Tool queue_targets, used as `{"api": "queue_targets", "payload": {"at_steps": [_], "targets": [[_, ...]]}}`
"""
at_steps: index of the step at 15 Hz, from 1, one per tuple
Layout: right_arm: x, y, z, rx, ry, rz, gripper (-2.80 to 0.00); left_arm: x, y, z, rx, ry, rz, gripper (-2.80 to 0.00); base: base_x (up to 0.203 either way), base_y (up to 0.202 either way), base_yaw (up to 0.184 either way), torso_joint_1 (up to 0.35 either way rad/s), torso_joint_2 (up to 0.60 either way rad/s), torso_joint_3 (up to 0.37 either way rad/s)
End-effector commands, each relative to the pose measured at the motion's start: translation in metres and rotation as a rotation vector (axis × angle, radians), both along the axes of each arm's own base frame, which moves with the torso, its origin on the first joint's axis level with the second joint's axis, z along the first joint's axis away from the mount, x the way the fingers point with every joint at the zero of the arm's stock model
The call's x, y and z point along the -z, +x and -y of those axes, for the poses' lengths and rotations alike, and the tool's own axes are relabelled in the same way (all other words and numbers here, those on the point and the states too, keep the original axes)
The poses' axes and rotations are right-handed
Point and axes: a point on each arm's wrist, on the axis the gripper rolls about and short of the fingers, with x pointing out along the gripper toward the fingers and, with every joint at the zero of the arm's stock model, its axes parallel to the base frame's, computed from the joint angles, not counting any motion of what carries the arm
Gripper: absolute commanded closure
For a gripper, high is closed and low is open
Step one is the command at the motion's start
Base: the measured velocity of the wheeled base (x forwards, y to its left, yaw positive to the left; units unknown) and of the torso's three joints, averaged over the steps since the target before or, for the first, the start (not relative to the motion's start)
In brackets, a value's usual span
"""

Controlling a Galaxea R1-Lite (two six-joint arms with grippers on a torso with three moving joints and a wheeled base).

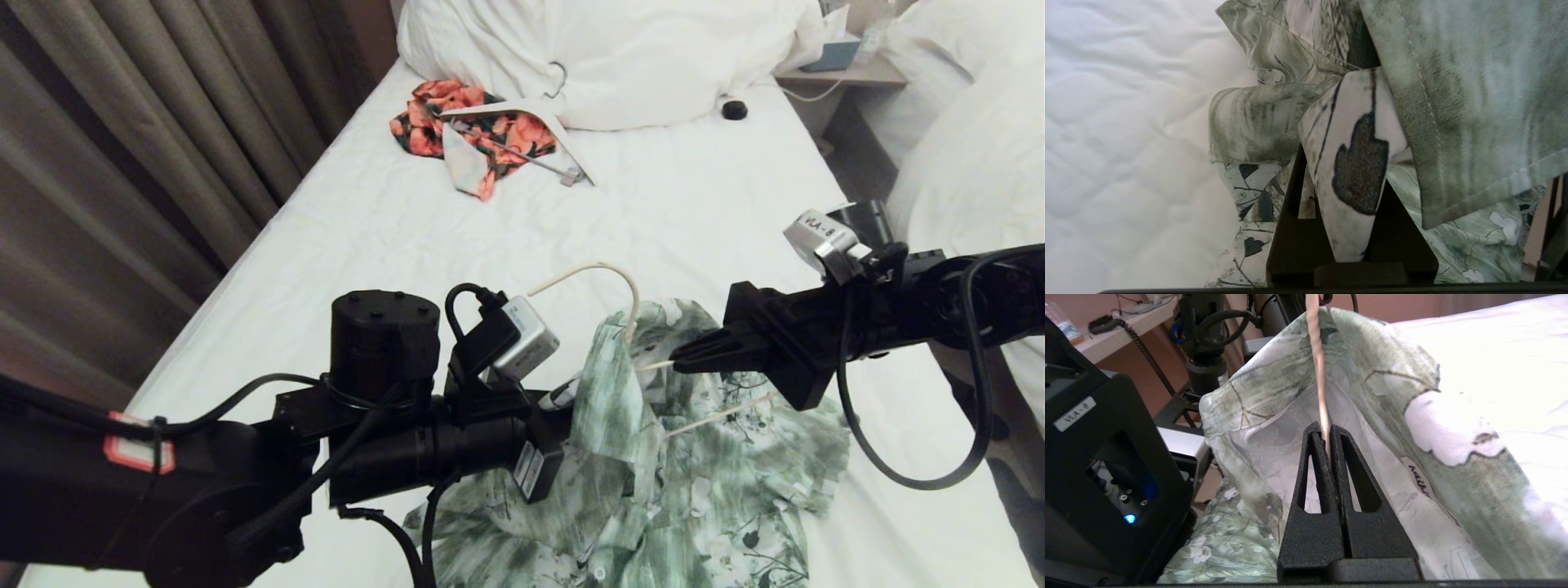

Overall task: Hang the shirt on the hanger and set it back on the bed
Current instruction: Hook the other side of the shirt onto the hanger

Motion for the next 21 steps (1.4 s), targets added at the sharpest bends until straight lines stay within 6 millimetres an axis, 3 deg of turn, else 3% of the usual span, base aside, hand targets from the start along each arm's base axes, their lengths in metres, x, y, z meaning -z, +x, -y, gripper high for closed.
{"api": "queue_targets", "payload": {"at_steps": [1,4,5,6,10,12,18,21], "targets": [[0.001,0.0,0.0,-0.007,0.005,-0.003,0.0,-0.003,-0.001,-0.002,-0.002,-0.008,0.009,0.0,0.0,0.0,0.0,0.0,0.0,0.0],[0.0,0.002,-0.001,-0.006,0.008,-0.007,0.0,-0.003,-0.001,-0.003,-0.003,-0.009,0.01,0.0,0.0,0.0,0.0,0.0,0.0,0.0],[0.001,0.003,-0.001,-0.005,0.013,0.006,-0.23,-0.004,-0.002,-0.003,-0.002,-0.011,0.012,0.0,0.0,0.0,0.0,0.0,0.0,0.0],[0.003,0.005,-0.001,-0.004,0.019,0.022,-2.8,-0.005,-0.002,-0.003,-0.002,-0.013,0.014,0.0,0.0,0.0,0.0,0.0,0.0,0.0],[-0.002,-0.002,0.002,0.007,0.021,0.019,-2.8,-0.008,0.003,-0.007,-0.026,-0.019,0.022,0.0,0.0,0.0,0.0,0.0,0.0,0.0],[-0.014,-0.013,0.01,0.033,0.006,-0.047,-2.8,-0.013,0.005,-0.012,-0.043,-0.032,0.035,0.0,0.0,0.0,0.0,0.0,0.0,0.0],[-0.063,-0.037,0.06,0.278,-0.013,-0.33,-2.8,-0.033,-0.008,-0.025,-0.099,-0.101,0.04,0.0,0.0,0.0,0.0,0.0,0.0,0.0],[-0.072,-0.046,0.081,0.37,0.0,-0.421,-2.8,-0.045,-0.013,-0.029,-0.118,-0.144,0.051,0.0,0.0,0.0,0.0,0.0,0.0,0.0]]}}
